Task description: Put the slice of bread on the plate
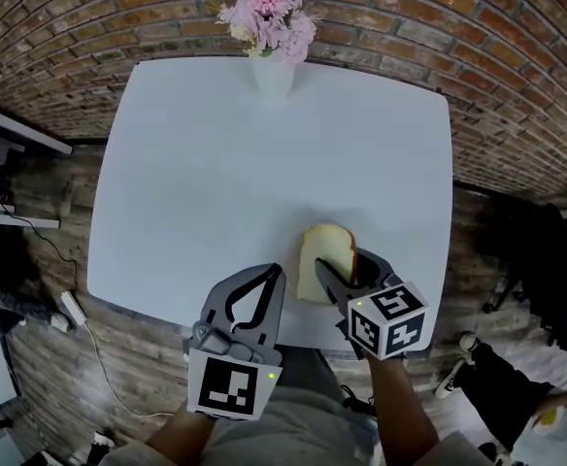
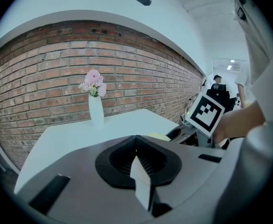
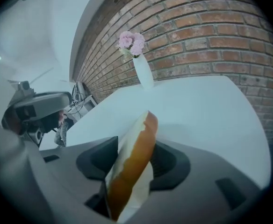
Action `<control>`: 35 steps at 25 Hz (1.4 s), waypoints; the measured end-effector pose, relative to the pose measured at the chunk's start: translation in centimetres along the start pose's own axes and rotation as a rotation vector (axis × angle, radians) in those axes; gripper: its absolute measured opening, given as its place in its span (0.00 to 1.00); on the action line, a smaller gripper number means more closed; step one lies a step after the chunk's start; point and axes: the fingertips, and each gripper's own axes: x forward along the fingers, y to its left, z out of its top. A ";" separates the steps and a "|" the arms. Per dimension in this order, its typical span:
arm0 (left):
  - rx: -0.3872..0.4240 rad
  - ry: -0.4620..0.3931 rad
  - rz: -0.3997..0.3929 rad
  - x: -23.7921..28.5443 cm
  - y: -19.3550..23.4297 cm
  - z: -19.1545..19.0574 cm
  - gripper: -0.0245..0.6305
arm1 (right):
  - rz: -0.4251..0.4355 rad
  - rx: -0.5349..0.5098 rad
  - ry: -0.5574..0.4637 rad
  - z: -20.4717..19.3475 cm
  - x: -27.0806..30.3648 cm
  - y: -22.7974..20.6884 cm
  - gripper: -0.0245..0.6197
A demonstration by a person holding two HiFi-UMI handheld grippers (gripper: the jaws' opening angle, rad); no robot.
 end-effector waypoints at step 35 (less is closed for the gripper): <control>-0.018 -0.070 -0.092 0.3 -3.2 2.4 0.05 | -0.208 -0.041 -0.370 5.5 -6.5 -1.2 0.29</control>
